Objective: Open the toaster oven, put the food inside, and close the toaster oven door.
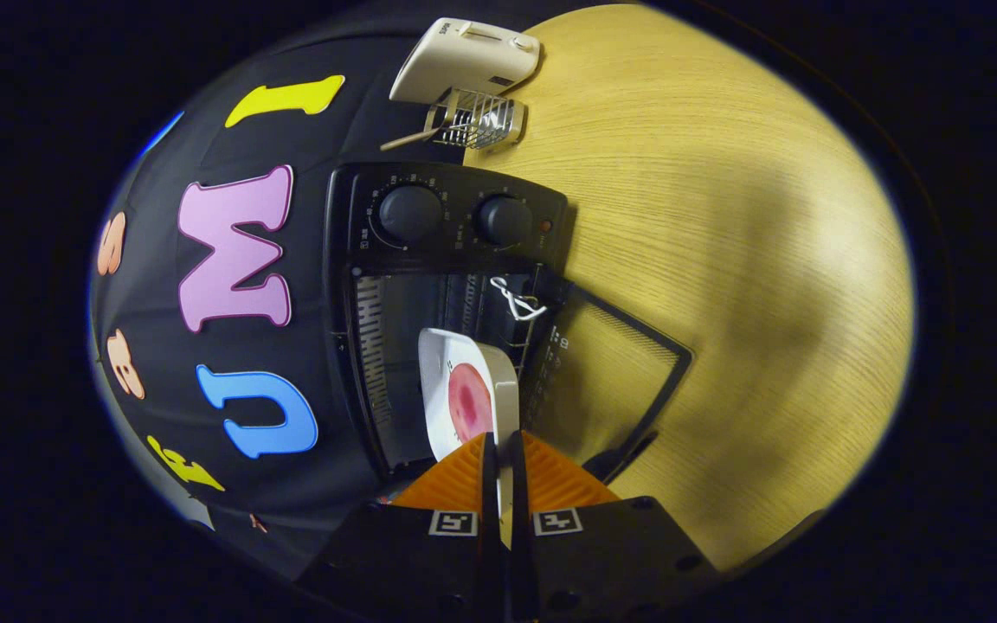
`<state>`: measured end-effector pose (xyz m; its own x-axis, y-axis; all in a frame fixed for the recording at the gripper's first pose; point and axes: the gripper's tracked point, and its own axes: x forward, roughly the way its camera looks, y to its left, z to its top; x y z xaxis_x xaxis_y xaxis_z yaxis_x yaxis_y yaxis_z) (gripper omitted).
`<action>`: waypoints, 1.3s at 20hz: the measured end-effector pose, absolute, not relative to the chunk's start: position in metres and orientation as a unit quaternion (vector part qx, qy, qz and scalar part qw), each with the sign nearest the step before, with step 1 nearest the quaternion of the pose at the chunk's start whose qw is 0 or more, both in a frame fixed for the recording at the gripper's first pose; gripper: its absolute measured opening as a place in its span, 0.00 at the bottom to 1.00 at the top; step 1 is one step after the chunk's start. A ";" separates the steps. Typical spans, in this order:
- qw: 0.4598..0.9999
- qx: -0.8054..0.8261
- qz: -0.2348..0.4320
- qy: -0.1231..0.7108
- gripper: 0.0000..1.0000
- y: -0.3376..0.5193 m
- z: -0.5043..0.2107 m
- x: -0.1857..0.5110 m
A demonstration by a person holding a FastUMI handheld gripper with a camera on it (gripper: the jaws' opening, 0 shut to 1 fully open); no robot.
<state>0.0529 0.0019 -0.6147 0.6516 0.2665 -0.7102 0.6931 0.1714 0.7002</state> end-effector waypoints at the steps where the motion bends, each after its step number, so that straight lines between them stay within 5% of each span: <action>1: 0.662 0.623 -0.172 0.379 0.09 0.003 -0.620 0.062; 8: 0.638 0.644 -0.273 0.322 0.09 -0.001 -0.652 0.111; 13: 0.625 0.649 -0.282 0.331 0.09 0.018 -0.654 0.130; 17: 0.628 0.641 -0.273 0.346 0.40 0.024 -0.650 0.128; 18: 0.638 0.627 -0.272 0.354 0.54 0.024 -0.646 0.121; 22: 0.720 0.513 -0.219 0.412 0.63 0.022 -0.622 0.072; 24: 0.762 0.428 -0.187 0.448 0.86 0.017 -0.612 0.035; 25: 0.778 0.389 -0.171 0.462 0.86 0.017 -0.611 0.020; 26: 0.788 0.360 -0.147 0.477 0.98 0.019 -0.607 0.006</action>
